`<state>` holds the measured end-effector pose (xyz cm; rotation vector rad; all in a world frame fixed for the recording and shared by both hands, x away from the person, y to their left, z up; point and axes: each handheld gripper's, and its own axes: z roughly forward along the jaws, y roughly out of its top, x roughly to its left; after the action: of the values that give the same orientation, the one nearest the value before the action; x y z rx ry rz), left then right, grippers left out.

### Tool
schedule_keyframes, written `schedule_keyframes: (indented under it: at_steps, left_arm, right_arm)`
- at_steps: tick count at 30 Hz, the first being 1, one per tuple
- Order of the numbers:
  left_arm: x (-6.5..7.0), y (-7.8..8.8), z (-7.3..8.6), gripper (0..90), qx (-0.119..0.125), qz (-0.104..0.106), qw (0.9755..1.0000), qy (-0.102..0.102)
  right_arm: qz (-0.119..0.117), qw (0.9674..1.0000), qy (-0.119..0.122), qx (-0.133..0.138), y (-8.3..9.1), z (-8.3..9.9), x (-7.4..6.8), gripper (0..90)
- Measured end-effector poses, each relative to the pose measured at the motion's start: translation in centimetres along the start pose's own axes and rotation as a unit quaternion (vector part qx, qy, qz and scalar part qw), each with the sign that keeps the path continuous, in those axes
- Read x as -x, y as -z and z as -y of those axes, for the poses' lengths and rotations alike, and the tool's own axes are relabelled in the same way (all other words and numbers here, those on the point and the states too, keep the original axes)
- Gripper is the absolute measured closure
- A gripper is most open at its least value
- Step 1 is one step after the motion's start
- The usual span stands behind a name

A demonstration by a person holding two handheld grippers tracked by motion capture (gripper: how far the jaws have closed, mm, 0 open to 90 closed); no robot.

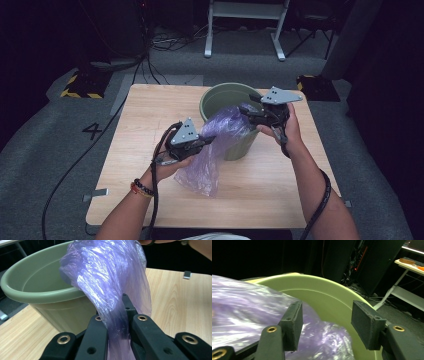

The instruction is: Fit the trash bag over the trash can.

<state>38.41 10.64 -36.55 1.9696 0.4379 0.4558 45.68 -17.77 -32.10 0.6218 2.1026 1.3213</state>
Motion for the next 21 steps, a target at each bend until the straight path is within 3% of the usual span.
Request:
schedule_keyframes:
  at_steps: [4, 7, 11, 15, 21]
  left_arm:
    - [-0.2, -0.3, -0.1, 86.1, 0.000, -0.001, 1.0000, 0.008]
    - [-0.4, -0.5, -0.3, 85.2, 0.001, 0.000, 0.9999, 0.012]
    - [-0.5, -0.5, -0.5, 85.0, 0.003, 0.001, 0.9999, 0.015]
    - [-0.4, -0.6, -0.8, 84.9, 0.003, 0.002, 0.9999, 0.015]
    - [-0.4, -1.0, -1.0, 84.9, 0.002, 0.003, 0.9998, 0.017]
  right_arm:
    - [-0.019, 0.9997, -0.002, 0.015, 0.8, -0.2, -0.5, 42.3]
    - [-0.035, 0.9991, 0.015, 0.017, 1.5, -0.1, -1.1, 41.7]
    - [-0.047, 0.9984, 0.019, 0.027, 2.4, 0.3, -1.8, 40.4]
    - [-0.065, 0.9968, 0.022, 0.042, 3.4, 0.7, -2.5, 39.3]
    - [-0.103, 0.9924, 0.048, 0.047, 4.3, 1.3, -4.0, 37.7]
